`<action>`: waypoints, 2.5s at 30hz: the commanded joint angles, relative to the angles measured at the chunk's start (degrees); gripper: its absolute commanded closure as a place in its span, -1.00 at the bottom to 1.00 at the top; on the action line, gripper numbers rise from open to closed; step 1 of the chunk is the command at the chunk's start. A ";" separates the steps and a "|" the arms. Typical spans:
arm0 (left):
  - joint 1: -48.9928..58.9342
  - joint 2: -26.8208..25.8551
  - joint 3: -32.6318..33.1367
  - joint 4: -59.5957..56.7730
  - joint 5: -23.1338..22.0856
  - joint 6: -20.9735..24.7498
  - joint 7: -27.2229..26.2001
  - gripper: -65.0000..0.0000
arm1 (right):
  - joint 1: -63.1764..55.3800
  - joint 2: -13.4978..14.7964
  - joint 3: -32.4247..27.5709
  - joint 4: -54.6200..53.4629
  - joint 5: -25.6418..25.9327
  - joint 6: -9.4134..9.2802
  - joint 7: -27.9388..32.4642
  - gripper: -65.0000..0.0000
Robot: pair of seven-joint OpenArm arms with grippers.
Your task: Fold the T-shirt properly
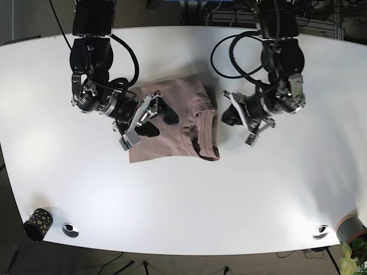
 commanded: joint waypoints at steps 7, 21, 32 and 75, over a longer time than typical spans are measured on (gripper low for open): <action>-0.53 -12.12 -0.13 0.52 -1.27 -0.08 -1.63 0.89 | -4.49 1.22 -0.69 4.02 1.64 0.66 1.63 0.09; -1.06 -14.32 0.22 -0.97 -1.36 -0.08 -1.71 0.89 | -1.68 1.14 -20.64 -10.31 1.64 0.13 12.97 0.31; -3.52 -9.66 7.17 3.34 2.07 -0.08 -1.71 0.89 | -1.41 3.07 -10.71 1.12 1.72 0.13 9.63 0.31; -11.08 -9.04 20.18 -18.82 3.74 -0.08 -10.51 0.89 | 14.23 4.30 1.07 -35.01 -18.85 2.29 27.65 0.59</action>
